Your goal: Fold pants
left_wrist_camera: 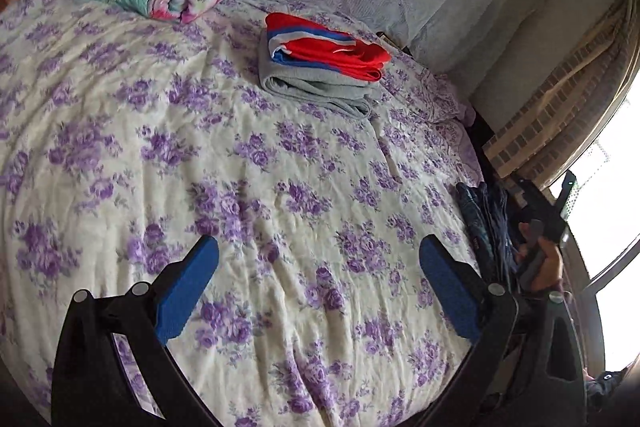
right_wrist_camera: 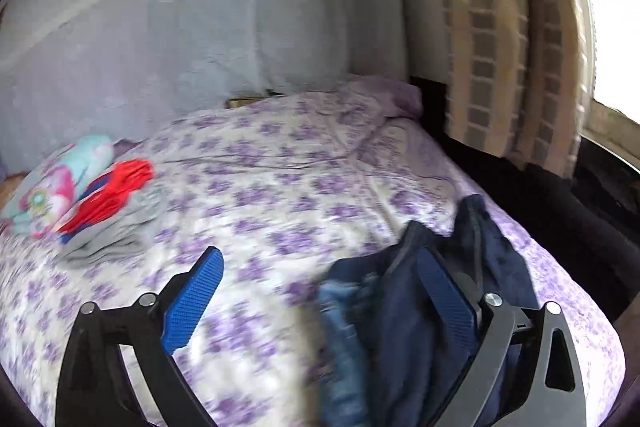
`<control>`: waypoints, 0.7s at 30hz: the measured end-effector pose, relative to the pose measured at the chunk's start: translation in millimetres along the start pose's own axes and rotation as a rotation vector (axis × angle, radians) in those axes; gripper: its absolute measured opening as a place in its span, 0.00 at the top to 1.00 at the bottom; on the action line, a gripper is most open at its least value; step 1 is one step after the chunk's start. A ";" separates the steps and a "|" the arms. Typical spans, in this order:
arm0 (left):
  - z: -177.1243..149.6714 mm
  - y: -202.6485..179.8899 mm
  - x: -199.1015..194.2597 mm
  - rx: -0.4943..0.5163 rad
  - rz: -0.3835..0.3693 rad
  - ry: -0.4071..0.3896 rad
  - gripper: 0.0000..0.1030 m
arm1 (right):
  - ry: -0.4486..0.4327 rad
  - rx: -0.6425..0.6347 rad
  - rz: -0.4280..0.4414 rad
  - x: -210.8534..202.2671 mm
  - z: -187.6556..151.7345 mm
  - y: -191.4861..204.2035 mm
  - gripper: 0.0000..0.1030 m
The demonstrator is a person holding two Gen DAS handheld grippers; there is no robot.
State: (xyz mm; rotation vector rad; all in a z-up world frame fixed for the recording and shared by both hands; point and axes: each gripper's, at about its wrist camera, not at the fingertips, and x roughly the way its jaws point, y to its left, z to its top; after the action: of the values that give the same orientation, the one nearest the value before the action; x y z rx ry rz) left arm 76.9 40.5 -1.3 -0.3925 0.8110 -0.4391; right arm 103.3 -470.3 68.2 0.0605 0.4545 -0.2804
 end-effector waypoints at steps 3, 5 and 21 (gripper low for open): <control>-0.1 -24.8 1.7 0.098 0.132 -0.063 0.05 | 0.030 -0.103 0.112 -46.3 -25.7 77.6 0.03; -4.4 -38.9 1.8 0.151 0.215 -0.095 0.05 | 0.021 -0.137 0.161 -70.3 -49.7 119.1 0.03; -39.0 -36.1 -18.6 0.172 0.335 -0.140 0.05 | 0.011 -0.187 0.140 -121.1 -124.7 195.7 0.03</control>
State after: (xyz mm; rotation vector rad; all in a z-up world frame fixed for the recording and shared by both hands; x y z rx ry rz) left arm 27.9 13.3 3.3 -0.1213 0.6810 -0.1645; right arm 1.0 -236.7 8.8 -0.0890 0.4835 -0.0994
